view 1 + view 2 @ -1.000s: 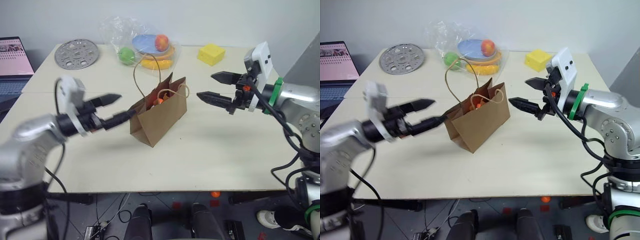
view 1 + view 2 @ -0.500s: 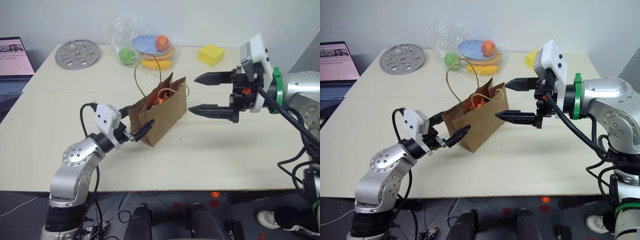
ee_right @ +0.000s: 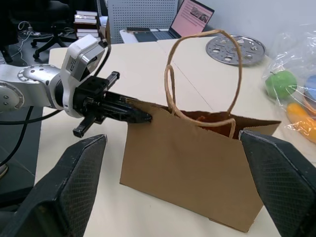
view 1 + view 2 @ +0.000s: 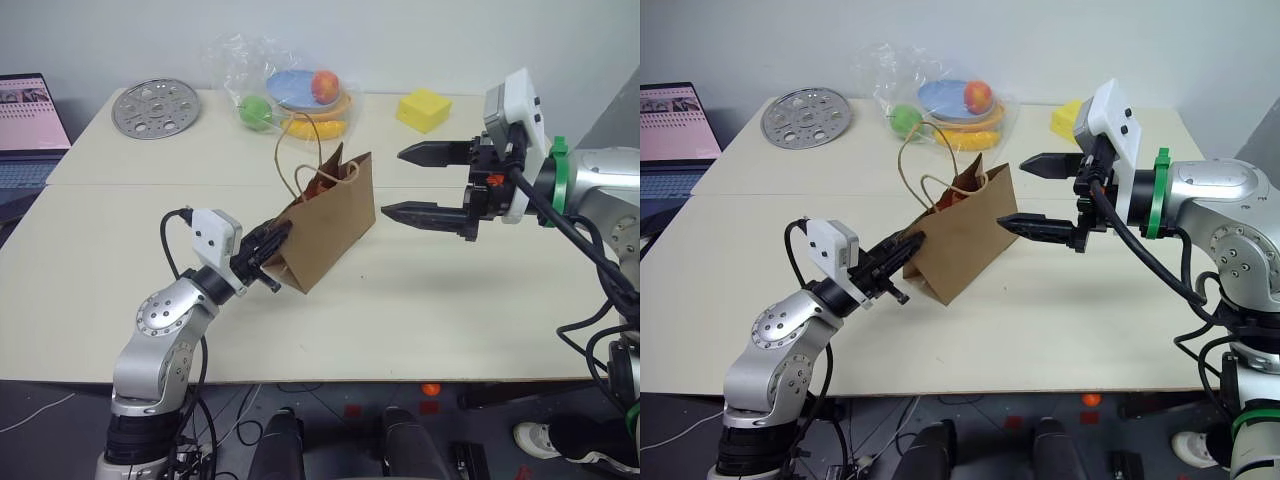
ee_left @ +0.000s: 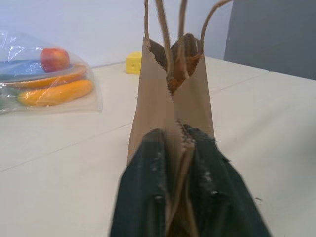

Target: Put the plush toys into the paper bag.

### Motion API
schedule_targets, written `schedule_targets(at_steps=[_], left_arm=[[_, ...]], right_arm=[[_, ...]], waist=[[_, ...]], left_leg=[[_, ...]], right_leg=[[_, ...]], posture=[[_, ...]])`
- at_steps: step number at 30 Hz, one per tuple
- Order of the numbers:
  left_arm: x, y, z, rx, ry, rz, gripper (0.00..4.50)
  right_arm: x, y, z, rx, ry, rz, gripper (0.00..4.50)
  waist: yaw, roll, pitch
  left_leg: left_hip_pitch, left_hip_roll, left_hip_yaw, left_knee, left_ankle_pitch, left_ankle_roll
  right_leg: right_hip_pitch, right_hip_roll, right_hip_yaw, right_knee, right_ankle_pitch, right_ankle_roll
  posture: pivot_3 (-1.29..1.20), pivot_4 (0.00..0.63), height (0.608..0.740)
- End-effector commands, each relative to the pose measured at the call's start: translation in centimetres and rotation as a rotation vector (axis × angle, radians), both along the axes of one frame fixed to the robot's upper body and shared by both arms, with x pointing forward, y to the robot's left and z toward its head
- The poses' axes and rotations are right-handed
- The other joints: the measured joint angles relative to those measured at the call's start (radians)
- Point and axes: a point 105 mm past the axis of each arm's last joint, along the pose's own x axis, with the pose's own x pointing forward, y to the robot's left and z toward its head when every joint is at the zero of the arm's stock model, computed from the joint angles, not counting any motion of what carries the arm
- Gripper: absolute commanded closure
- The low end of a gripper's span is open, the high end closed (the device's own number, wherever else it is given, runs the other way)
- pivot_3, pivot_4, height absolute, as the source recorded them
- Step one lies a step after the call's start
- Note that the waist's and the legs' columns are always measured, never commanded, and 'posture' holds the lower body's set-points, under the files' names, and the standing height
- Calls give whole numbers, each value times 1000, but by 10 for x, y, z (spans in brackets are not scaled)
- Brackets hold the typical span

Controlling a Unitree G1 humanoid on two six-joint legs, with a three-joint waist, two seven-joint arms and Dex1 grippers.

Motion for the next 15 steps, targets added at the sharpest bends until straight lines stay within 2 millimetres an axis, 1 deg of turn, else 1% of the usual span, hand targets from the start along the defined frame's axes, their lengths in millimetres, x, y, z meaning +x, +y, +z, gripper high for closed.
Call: schedule_targets(at_steps=[1,3,5,6,7,8,9,10,12,13,14,15], left_arm=[[0,5,6,-20,-25,30,4483],[6,7,6,59,-56,55,4483],[8,2,5,150,-37,-3,4483],[8,1,4,167,-29,-22,4483],[6,-3,25,109,-75,-127,4483],[3,-5,42,63,-119,-201,4483],[0,-6,53,33,-151,-254,4483],[1,-7,57,35,-143,-307,4483],[4,-8,60,71,-86,-512,4483],[5,-7,63,80,-73,-586,4483],[7,-8,67,79,-63,-659,4483],[9,-10,66,106,-57,-724,4483]], right_arm=[[3,-11,11,25,-59,-56,0],[5,-15,12,30,-62,-80,0],[7,-20,14,40,-58,-102,0],[7,-21,14,43,-57,-106,0],[7,-29,19,38,-54,-125,0],[7,-35,23,35,-54,-138,0],[7,-39,26,32,-53,-146,0],[6,-44,28,26,-50,-152,0],[-3,-58,35,-6,-2,-145,0],[-7,-62,37,-17,22,-139,0],[-11,-66,36,-38,38,-138,0],[-13,-69,33,-62,50,-141,0]], waist=[[0,0,0],[0,0,0],[2,0,0],[3,0,0],[3,0,0],[5,0,0],[6,0,0],[10,0,0],[14,0,0],[15,0,0],[14,0,0],[12,1,0]], left_leg=[[0,0,0,0,0,0],[0,0,0,0,0,0],[0,0,0,0,0,0],[0,0,0,0,0,0],[0,0,0,0,0,0],[0,0,0,0,0,0],[0,0,0,0,0,0],[0,0,0,0,0,0],[-1,0,0,0,0,0],[-1,0,0,0,0,0],[-1,0,0,0,0,0],[-1,0,0,-1,0,0]], right_leg=[[0,0,0,0,0,0],[0,0,0,0,0,0],[0,0,0,0,0,0],[0,0,0,1,0,0],[0,0,0,1,0,0],[0,0,0,0,0,0],[0,0,0,0,0,0],[0,0,0,0,0,0],[0,0,0,-1,0,0],[-1,0,0,-1,0,0],[-1,0,-1,-1,0,0],[-2,0,-1,-1,0,0]], posture=[[0,150,740],[0,150,740],[0,150,740],[0,150,740],[0,150,740],[0,150,740],[0,150,740],[0,150,740],[0,150,740],[0,150,740],[0,150,740],[0,150,740]])
